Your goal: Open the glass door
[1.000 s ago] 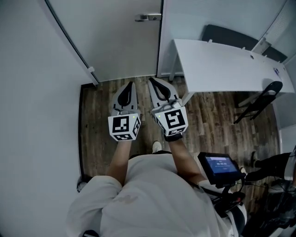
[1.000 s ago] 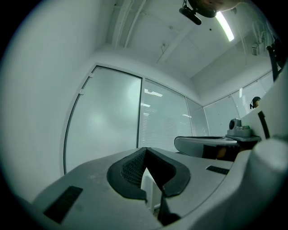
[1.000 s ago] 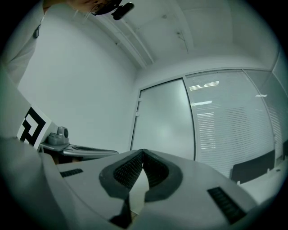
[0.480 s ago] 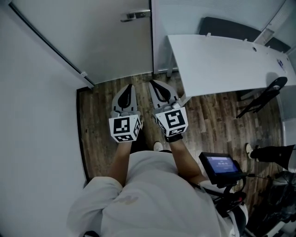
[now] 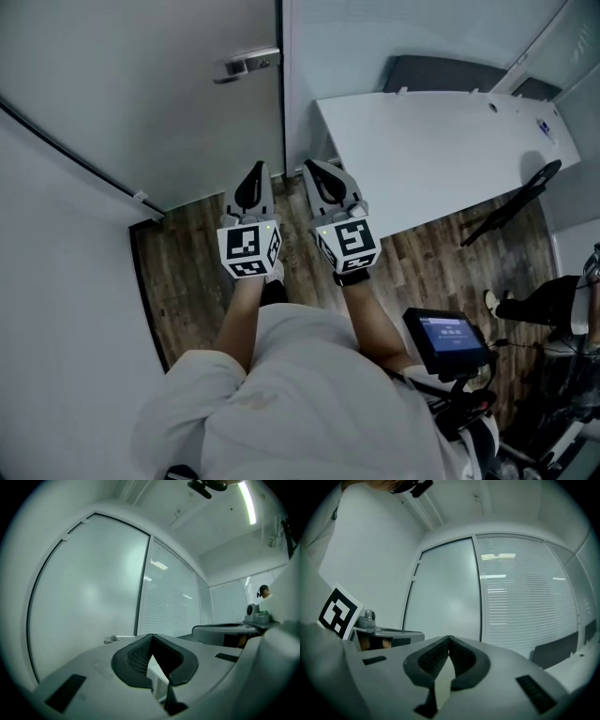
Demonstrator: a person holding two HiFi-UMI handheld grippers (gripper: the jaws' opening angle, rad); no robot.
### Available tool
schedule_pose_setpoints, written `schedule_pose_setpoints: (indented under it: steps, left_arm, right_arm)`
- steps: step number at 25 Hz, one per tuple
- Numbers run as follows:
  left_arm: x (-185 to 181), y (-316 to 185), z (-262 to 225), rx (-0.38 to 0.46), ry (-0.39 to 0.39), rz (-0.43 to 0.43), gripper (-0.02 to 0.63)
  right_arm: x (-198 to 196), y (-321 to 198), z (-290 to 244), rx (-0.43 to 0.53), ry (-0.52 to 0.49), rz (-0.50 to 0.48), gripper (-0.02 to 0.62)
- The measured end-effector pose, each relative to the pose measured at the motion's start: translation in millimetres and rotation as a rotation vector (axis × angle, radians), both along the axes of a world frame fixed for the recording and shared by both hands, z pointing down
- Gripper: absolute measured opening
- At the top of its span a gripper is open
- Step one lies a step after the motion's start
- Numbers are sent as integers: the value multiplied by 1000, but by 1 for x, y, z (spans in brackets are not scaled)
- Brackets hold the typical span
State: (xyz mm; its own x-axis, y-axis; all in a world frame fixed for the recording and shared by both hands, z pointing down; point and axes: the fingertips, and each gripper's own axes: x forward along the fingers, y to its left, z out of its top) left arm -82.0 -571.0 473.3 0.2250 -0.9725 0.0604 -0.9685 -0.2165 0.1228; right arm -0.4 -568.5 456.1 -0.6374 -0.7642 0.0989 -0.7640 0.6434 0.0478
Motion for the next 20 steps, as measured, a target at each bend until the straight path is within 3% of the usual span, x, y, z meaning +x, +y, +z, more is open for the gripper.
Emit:
schedule_pose_setpoints:
  steps: [4,8,20]
  left_arm:
    - [14,-14,-8,30,-6,21,-11]
    - [18,-7,0,2,-10,26,-11]
    - [-7,-6,11,-69,-63,17,-11]
  right_arm:
    - [15,-9,1,18,-7,19,3]
    - [10,-5,2,10,-16,0,3]
    - [-9,-3,2,-17,-39,-29,3]
